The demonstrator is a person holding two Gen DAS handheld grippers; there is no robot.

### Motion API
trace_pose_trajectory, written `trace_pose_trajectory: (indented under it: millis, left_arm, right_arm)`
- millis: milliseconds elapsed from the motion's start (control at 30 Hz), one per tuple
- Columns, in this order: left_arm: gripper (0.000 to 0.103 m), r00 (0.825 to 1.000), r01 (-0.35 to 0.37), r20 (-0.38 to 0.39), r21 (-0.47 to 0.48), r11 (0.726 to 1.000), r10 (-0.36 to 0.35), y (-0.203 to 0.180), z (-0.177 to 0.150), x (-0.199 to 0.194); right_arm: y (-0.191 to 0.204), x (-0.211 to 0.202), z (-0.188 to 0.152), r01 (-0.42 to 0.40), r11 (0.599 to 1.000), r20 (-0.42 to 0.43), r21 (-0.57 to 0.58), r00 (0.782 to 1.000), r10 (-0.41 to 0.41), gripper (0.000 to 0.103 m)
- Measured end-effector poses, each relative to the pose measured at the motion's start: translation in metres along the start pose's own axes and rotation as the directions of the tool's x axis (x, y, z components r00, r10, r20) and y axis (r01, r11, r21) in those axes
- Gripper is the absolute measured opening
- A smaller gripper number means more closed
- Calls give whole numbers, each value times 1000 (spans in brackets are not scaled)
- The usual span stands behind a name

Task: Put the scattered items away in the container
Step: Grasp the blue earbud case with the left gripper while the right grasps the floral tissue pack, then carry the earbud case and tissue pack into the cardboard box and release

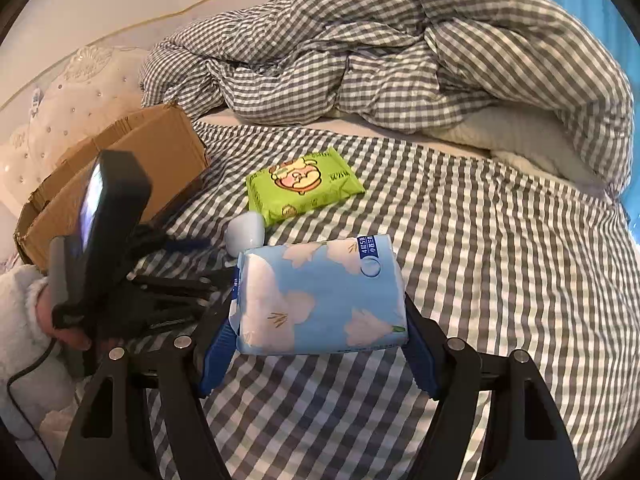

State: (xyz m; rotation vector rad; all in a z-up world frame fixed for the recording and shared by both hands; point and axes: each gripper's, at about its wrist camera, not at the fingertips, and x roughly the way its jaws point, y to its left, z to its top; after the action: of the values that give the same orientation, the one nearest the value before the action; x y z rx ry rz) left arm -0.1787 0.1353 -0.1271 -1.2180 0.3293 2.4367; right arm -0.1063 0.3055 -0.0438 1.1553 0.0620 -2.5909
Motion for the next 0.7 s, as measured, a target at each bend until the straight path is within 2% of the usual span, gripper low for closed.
trace_pose_trajectory:
  millis: [133,233,267,333,367,700]
  left_arm:
    - [68,1000,-4,-18,-101,995,2,9,13,20]
    - [68,999,-16,-31,-140,990,12,13,18,34]
    - [68,999,-20,-31,-142,990,15,13,19,36]
    - [59,999,-29,-31,-140,990,25,12,21,37]
    - [58,999,-32,-35,-140,990,28,12,21,38]
    - [58,999,-46,-18,-116,992,45,6,15,14]
  right_arm:
    - [-6,3,-5,-3,1000,-10,9,1000,3,72]
    - [-12,8,-6,1,1000,-17,22,1000,0,72]
    - [-15,10,-6,1,1000,-20,30,1000,-1,72]
    - [-20,14,-6,2,999,-26,42,1000,-1,72]
    - [-21,16,-6,4,999,-28,48,1000,-3,72]
    - [-12,13,-2,3,999,-16,35,1000,-2,72]
